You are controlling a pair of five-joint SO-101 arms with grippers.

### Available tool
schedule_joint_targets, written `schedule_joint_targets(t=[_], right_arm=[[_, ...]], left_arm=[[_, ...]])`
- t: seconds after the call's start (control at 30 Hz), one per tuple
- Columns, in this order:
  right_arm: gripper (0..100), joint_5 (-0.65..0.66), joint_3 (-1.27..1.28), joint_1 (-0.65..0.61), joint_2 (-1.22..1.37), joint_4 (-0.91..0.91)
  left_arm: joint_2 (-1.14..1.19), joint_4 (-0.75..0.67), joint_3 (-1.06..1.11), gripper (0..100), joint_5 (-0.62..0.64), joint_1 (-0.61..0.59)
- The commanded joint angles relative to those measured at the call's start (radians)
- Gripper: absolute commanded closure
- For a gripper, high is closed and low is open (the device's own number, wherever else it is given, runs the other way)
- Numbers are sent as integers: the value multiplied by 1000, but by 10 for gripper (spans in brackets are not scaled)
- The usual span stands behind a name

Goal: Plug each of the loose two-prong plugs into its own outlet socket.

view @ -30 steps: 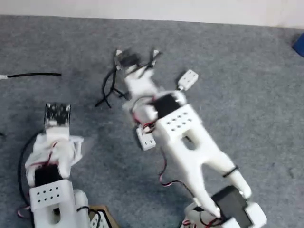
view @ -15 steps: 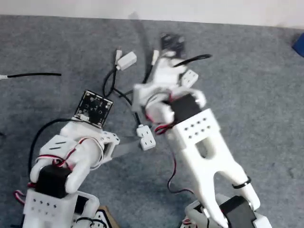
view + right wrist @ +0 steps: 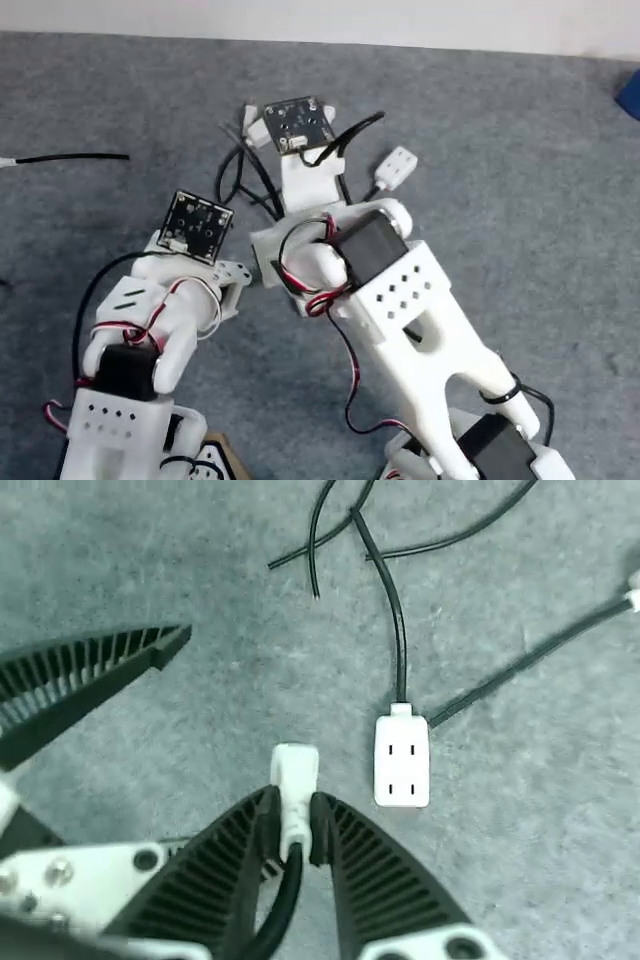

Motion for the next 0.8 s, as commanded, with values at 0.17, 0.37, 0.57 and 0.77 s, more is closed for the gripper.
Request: schedule_joint_targets(t=[0.17,0.37,0.57,0.77], right_arm=[[991,58,-61,7,-35,24],[991,192,18,127,12,-87],[991,505,38,148,188,-91],[991,1071,79,105,243,-84]], left_arm=[[1,-6,-2,571,-9,-25],[-2,170,36,573,-51,-33],[-2,203,137,574,-52,-94],[-1,133,150,575,-46,-266]])
